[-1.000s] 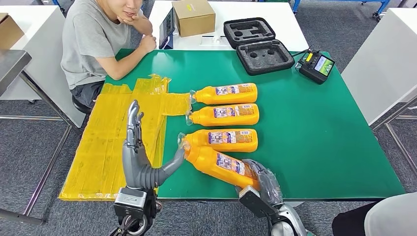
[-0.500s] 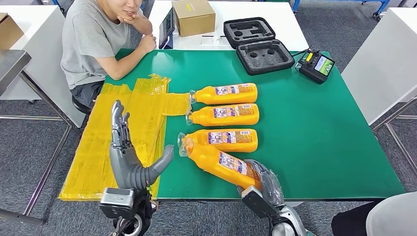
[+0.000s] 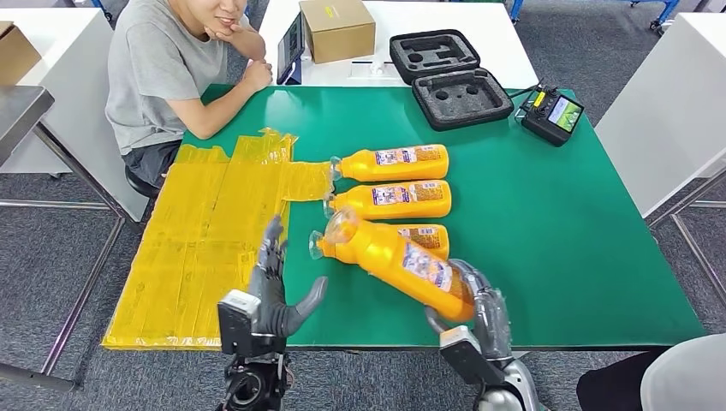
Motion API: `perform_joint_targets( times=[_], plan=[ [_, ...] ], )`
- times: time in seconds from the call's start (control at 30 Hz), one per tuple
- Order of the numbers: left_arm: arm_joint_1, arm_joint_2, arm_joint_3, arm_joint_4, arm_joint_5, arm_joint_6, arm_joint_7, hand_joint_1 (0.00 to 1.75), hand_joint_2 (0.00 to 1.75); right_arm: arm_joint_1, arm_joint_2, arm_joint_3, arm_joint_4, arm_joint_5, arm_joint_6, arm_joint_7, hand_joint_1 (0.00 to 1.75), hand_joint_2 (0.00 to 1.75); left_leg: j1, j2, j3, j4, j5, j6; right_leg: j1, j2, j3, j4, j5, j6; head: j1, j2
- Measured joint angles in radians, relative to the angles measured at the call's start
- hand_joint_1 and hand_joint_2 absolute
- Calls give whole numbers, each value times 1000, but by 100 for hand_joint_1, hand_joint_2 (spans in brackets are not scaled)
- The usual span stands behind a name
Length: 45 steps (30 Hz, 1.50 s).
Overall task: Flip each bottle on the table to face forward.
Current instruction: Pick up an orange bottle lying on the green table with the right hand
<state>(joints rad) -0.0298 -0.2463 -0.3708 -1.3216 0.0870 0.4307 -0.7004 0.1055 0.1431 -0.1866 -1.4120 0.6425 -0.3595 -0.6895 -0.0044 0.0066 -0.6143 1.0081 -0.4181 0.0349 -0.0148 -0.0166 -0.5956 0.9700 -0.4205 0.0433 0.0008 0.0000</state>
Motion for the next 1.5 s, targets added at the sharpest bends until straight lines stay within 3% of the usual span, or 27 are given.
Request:
perform_joint_targets(
  times=[0.3,0.6,0.9,1.23,1.37,1.5],
  plan=[
    [-21,-7,6,220,53,-67,0,0,0,56,-15,24,-101,-97,-127,-8,175,175,0,0,0,0,0,0,0,0,0,0,0,0,0,0],
    [-27,-7,5,257,69,-102,2,0,0,68,-29,43,-113,-109,-144,-8,175,175,0,0,0,0,0,0,0,0,0,0,0,0,0,0],
    [-43,-7,-18,266,212,-359,71,0,0,64,-49,89,-104,-127,-175,-8,175,175,0,0,-1,0,0,0,0,0,0,0,0,0,0,0],
    [-64,-8,-29,267,222,-373,79,0,0,55,-55,118,-83,-124,-177,-8,175,175,0,0,-1,0,0,0,0,0,0,0,0,0,0,0],
    [-69,-8,-37,267,221,-388,73,0,175,51,-57,126,-77,-123,-173,-8,175,175,0,0,-1,0,0,0,0,0,0,0,0,0,0,0],
    [-86,-9,-62,266,202,-411,58,0,175,28,-57,134,-59,-114,-151,-8,175,175,0,0,-1,0,0,0,0,0,0,0,0,0,0,0]
  ],
)
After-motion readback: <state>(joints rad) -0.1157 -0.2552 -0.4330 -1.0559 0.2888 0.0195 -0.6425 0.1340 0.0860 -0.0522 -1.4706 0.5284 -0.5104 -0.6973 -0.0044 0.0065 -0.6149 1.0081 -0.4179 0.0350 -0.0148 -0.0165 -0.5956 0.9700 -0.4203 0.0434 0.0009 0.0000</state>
